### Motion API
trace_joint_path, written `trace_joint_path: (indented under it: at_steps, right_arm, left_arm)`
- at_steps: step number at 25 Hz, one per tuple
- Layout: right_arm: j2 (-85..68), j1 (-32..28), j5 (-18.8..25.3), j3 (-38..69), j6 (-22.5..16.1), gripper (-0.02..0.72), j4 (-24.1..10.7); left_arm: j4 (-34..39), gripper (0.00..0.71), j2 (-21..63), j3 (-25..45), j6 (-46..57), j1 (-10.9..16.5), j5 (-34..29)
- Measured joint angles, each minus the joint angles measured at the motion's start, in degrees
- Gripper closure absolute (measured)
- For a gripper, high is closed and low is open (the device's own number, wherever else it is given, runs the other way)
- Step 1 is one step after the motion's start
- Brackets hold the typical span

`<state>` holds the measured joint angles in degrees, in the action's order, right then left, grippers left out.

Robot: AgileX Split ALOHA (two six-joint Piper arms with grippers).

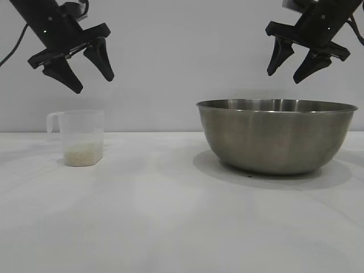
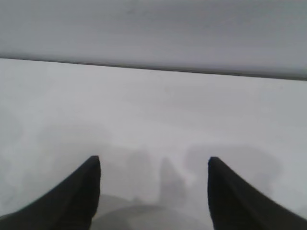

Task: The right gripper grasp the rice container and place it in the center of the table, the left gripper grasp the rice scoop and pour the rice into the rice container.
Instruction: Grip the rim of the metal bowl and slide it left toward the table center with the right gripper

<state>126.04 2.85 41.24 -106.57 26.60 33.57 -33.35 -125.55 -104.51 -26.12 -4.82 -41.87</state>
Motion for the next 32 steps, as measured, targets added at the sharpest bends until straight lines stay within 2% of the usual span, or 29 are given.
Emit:
trace_joint_path:
  at_steps: [19,24,29,32]
  right_arm:
    - [0.00,0.00,0.97,0.00,0.90,0.262,-0.25]
    - [0.00,0.00,5.70,0.00,0.85,0.262,-3.42]
    - [0.00,0.00,9.88,0.00,-4.30,0.262,-9.17]
    - [0.00,0.00,11.63,0.00,-6.65,0.262,-11.08]
  left_arm:
    - [0.00,0.160,0.00,0.00,0.00,0.00,0.00]
    - [0.00,0.160,0.00,0.00,0.00,0.00,0.00]
    - [0.00,0.160,0.00,0.00,0.00,0.00,0.00]
    - [0.00,0.160,0.00,0.00,0.00,0.00,0.00]
